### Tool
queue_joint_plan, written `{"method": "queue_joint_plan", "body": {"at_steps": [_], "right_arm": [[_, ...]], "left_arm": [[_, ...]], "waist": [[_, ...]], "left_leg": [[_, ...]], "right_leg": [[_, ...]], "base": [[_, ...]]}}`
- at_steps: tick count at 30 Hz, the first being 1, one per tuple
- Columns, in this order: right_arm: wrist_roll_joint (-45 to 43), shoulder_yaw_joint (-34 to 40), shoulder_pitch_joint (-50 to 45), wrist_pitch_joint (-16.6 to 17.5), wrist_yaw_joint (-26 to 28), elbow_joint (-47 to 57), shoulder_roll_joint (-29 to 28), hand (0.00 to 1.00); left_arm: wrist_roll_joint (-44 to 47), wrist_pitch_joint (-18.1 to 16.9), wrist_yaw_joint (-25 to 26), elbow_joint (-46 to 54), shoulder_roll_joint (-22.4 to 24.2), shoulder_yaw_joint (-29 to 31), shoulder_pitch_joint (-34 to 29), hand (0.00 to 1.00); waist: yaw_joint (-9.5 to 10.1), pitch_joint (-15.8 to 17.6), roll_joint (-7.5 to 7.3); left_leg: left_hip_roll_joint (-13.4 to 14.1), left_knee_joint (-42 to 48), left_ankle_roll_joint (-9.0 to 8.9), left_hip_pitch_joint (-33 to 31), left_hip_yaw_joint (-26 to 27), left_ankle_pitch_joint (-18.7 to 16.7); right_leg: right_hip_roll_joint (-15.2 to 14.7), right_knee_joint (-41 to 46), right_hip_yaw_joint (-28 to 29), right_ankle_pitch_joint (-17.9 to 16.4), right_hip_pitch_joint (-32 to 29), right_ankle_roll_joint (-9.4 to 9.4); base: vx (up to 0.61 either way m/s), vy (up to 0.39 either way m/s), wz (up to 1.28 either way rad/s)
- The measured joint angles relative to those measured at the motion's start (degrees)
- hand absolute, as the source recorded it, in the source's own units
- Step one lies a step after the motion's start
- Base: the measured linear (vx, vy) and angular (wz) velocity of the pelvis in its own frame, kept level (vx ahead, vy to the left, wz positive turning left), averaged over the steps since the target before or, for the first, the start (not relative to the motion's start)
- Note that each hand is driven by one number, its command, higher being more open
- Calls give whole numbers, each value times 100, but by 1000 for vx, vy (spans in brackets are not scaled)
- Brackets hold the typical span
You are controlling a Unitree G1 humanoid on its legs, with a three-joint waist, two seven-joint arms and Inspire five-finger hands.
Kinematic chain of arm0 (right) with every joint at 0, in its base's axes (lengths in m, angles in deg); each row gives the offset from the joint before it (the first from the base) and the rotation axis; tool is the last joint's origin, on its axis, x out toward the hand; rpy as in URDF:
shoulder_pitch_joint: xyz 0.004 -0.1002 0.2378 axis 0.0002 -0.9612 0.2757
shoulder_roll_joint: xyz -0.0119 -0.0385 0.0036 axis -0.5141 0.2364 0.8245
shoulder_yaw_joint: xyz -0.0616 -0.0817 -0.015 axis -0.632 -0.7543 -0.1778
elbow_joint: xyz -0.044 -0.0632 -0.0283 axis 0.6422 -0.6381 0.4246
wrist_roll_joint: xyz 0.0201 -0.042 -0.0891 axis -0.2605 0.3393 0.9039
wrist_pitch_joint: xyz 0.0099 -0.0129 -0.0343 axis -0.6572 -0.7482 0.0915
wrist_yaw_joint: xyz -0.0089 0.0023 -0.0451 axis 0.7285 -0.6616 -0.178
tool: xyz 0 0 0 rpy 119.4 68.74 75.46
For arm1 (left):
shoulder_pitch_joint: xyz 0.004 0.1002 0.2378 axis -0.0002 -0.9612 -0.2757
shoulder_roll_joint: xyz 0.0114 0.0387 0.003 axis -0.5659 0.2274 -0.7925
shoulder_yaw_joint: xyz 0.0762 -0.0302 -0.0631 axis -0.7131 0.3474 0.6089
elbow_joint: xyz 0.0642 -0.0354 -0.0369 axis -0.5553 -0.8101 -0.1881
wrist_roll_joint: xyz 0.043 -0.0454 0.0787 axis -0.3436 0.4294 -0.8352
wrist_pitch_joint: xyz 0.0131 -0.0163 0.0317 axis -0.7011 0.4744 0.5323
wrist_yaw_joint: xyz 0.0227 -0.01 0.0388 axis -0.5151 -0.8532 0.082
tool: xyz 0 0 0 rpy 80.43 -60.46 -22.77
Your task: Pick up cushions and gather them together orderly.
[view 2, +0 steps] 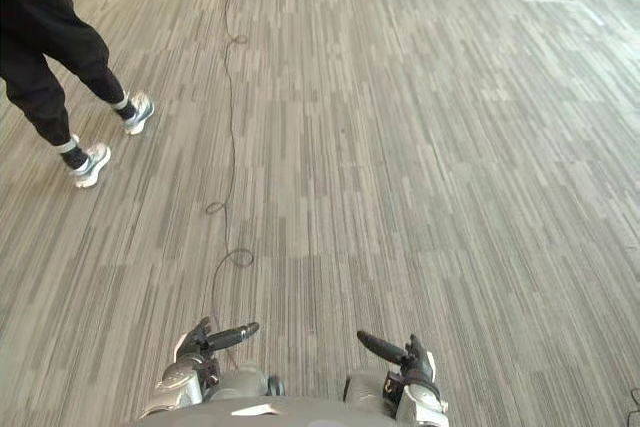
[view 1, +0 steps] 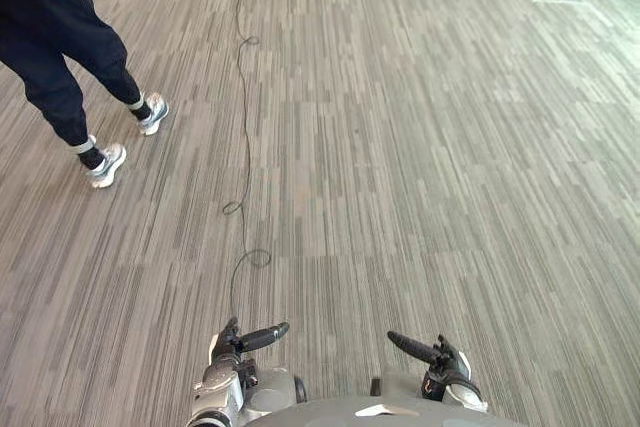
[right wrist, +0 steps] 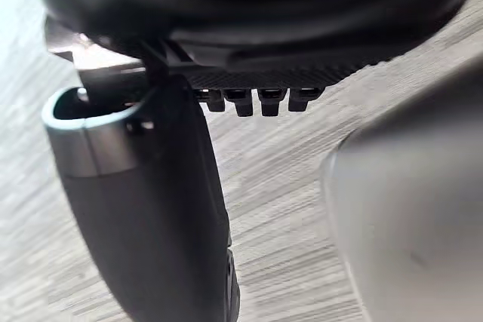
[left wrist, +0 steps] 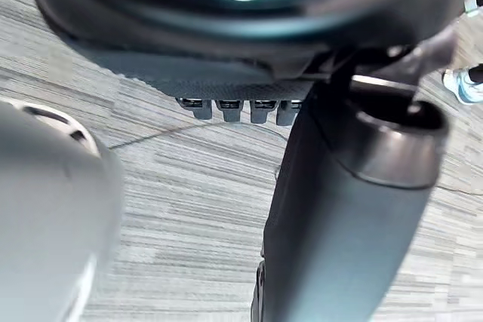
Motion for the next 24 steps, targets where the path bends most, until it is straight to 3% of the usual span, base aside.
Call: {"method": "queue_joint_plan", "body": {"at_steps": [1, 2, 3, 4, 5, 6, 7, 10, 11, 13, 14, 16, 17, 19, 21, 22, 23, 24], "right_arm": [[-25, 77, 66, 2, 4, -15, 57, 100], [-20, 104, 94, 2, 3, -24, 72, 100], [-10, 108, 132, 42, 7, -40, 129, 100], [-2, 103, 126, 56, 7, -77, 158, 100], [-11, 226, 154, -10, 38, -265, 249, 100], [11, 228, 212, -47, 32, -339, 344, 100], [59, 231, 235, -69, 16, -390, 407, 100], [39, 235, 235, -85, -5, -281, 441, 100], [38, 161, 256, -91, -20, -303, 420, 100], [24, -90, 268, -104, -26, -372, 260, 100], [11, -213, 277, -121, -2, -396, 223, 100], [-12, -280, 290, -124, -11, -391, 203, 100], [-12, -268, 312, -137, -24, -391, 195, 100], [-23, -240, 276, -150, -67, -396, 170, 100], [-28, -276, 289, -148, -92, -399, 130, 100], [-28, -292, 301, -148, -98, -404, 112, 100], [-28, -296, 300, -151, -99, -409, 69, 100], [-17, -296, 294, -156, -101, -417, -112, 100]], "left_arm": [[-1, 3, -12, -104, 17, -1, 21, 100], [-2, 5, -13, -133, 27, -1, 23, 100], [-13, -2, -14, -278, 15, -75, 53, 100], [-20, -1, -17, -337, -6, -132, 48, 100], [-122, 17, -39, -434, -17, -222, 89, 100], [-176, 17, -43, -440, 24, -222, 92, 100], [-241, 13, -44, -438, 101, -151, 114, 100], [-247, 15, -47, -397, 188, 91, 133, 100], [-247, 15, -49, -302, 191, 239, 110, 100], [-247, 6, -43, -98, 109, 276, 59, 100], [-246, -9, -50, 67, 67, 270, 0, 100], [-245, -23, -58, 241, 75, 271, -13, 100], [-245, -32, -64, 317, 81, 271, -9, 100], [-226, -30, -42, 326, 88, 280, -10, 100], [-223, -80, -44, 405, 144, 282, -25, 100], [-223, -89, -45, 407, 139, 281, -25, 100], [-225, -116, -42, 406, 112, 282, -28, 100], [-224, -125, -40, 412, 45, 284, -35, 100]], "waist": [[-71, 37, 37], [-106, 47, 54], [-245, 72, 101], [-268, 73, 91], [-303, 114, 140], [-285, 120, 262], [-233, 144, 378], [-247, 258, 603], [-204, 306, 629], [-144, 380, 475], [-125, 361, 369], [-43, 349, 327], [-8, 364, 314], [79, 395, 282], [171, 387, 283], [201, 382, 269], [273, 332, 193], [302, 228, 68]], "left_leg": [[57, -298, -20, 459, 5, -18], [85, -406, -19, 625, 1, -18], [196, -612, -20, 952, -138, -17], [201, -648, -21, 1018, -247, -17], [283, -654, -67, 1325, -589, -34], [396, -577, -160, 1345, -664, 19], [547, -80, -507, 1193, -795, 221], [933, 2574, -768, 189, -1243, 1197], [1151, 3886, -861, -337, -1229, 1174], [1268, 4674, -853, -901, -1013, 943], [1264, 4613, -772, -1302, -842, 819], [1259, 4132, -631, -1919, -644, 662], [1229, 3455, -546, -2206, -462, 611], [1015, 2029, -550, -2361, -203, 643], [724, 553, -588, -2610, -236, 1131], [686, 475, -582, -2634, -291, 1341], [602, 477, -566, -2597, -303, 1775], [463, 755, -285, -2649, -297, 1788]], "right_leg": [[54, -875, -407, -84, -283, -148], [107, -1248, -524, -89, -359, -161], [330, -2522, -556, 31, -489, -165], [419, -3084, -474, 209, -456, -155], [576, -3369, -342, 1130, -281, -627], [618, -3311, -399, 1016, -231, -652], [673, -3153, -475, 683, -146, -719], [936, -3313, -580, 198, 519, -845], [1151, -3604, -554, 111, 1073, -900], [1271, -4081, -457, 37, 1872, -975], [1275, -4378, -372, 5, 2215, -950], [1278, -4710, -281, -49, 2573, -892], [1259, -4896, -225, -79, 2862, -832], [1147, -5143, -117, -185, 3286, -661], [982, -5379, 129, -432, 3655, -484], [938, -5382, 208, -498, 3679, -448], [825, -5385, 404, -614, 3709, -397], [632, -5275, 712, -674, 3662, -441]], "base": [[544, -99, 10], [716, -162, 37], [495, -122, 49], [763, -264, 87], [515, -212, 60], [762, -329, 49], [623, -273, 13], [551, -228, 3], [660, -224, -16], [573, -163, -21], [360, -81, -22], [428, -52, -22], [532, 3, -23], [512, 85, -22], [515, 190, -42], [668, 287, -70], [613, 253, -85], [613, 253, -74]]}}
